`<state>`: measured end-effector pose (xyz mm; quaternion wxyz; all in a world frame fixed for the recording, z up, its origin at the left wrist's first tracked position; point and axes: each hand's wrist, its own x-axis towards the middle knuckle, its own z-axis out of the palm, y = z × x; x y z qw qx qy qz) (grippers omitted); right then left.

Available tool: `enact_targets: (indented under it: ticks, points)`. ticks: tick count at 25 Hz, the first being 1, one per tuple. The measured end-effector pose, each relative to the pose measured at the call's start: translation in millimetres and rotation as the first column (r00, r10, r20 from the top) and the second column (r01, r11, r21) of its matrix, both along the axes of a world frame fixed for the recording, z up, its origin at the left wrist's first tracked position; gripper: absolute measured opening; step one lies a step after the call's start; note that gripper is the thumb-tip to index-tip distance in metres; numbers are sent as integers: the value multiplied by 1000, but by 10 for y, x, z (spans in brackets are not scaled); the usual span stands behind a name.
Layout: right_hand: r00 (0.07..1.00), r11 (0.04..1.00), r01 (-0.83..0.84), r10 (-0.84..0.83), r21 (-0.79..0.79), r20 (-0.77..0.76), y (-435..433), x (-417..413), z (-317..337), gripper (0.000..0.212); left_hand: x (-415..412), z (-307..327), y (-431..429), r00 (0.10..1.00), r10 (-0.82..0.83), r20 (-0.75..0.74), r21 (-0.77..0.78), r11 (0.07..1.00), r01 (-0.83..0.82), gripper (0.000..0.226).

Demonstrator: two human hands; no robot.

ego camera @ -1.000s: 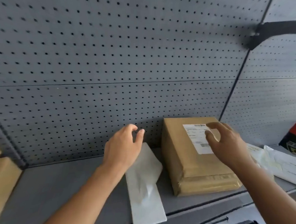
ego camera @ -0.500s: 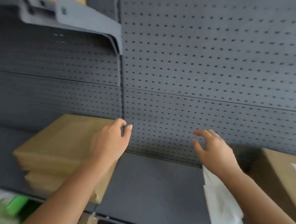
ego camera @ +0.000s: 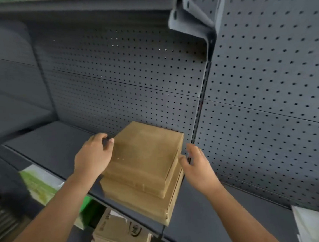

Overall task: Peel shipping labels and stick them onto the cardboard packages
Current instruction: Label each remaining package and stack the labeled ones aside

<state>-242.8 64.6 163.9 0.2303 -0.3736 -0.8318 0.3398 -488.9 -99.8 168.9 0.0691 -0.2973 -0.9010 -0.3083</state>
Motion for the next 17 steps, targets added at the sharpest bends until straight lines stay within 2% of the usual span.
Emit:
enact_targets:
  ticks: [2,4,6,9,10,12,17]
  points:
    - [995,968,-13,-12,-252,-99,-119,-194,-85,66,-156,-104,-69,971,-11,238,69,998,-5,54]
    - [978,871,-10,-94,-491,-185,-221,-307,-155,74,-173,-169,-66,872,-79,484,194,981,-19,55]
    - [963,777,-5,-166,-630,-213,-310,-385,-218,69,-167,-198,-49,774,-125,621,246,969,-40,51]
    - [954,743,9,-206,-669,-216,-377,-431,-242,36,-208,-201,-53,718,-155,678,293,953,-71,38]
    - [950,737,9,-218,-676,-225,-380,-428,-238,31,-218,-200,-64,705,-160,691,300,951,-78,33]
    - [941,726,-1,-231,-688,-246,-366,-376,-231,33,-173,-190,-60,696,-161,700,306,948,-88,29]
    - [925,737,53,-290,-674,-244,-280,94,-142,32,300,-132,99,741,-206,640,316,949,-10,37]
